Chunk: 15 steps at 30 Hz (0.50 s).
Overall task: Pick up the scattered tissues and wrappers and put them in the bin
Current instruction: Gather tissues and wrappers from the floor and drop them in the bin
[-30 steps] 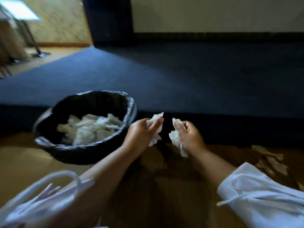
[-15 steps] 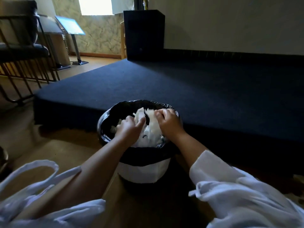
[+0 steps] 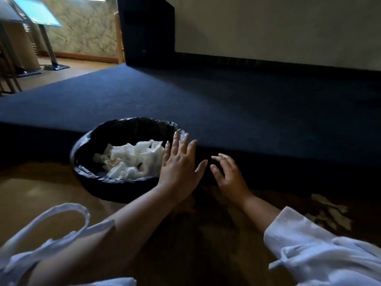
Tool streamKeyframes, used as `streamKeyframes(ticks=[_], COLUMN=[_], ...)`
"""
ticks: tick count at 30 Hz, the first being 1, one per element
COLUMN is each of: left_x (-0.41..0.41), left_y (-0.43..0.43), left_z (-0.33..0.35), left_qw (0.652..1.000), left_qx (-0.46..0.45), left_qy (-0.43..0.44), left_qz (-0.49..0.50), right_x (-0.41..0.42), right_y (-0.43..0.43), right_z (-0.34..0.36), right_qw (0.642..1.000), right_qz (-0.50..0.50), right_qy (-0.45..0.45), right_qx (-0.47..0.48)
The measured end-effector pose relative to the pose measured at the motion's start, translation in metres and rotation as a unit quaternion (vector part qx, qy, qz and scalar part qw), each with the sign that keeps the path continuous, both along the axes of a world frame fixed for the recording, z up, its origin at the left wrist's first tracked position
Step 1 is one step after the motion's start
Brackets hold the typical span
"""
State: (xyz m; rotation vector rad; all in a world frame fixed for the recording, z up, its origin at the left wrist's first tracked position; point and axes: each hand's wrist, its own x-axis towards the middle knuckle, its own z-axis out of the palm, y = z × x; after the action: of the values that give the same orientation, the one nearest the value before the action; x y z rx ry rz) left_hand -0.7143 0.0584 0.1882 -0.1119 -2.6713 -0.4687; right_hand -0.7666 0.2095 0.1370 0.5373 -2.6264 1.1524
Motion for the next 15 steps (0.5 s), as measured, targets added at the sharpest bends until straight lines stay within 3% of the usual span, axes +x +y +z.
streamKeyframes(ticks=[5, 10, 15], left_x=[0.002, 0.007, 0.021], left_y=[0.085, 0.166, 0.236], left_z=[-0.04, -0.106, -0.169], left_qw=[0.989, 0.956, 0.91], left_qx=[-0.011, -0.039, 0.001], left_qy=[-0.082, -0.218, -0.351], left_qz=[-0.121, -0.191, -0.221], right_x=[0.012, 0.039, 0.073], right_y=[0.111, 0.23, 0.342], right_z=[-0.038, -0.093, -0.152], right_qw=[0.996, 0.978, 0.927], right_qz=[-0.058, -0.17, -0.328], right_qy=[-0.058, -0.116, -0.155], right_qx=[0.046, 0.031, 0.09])
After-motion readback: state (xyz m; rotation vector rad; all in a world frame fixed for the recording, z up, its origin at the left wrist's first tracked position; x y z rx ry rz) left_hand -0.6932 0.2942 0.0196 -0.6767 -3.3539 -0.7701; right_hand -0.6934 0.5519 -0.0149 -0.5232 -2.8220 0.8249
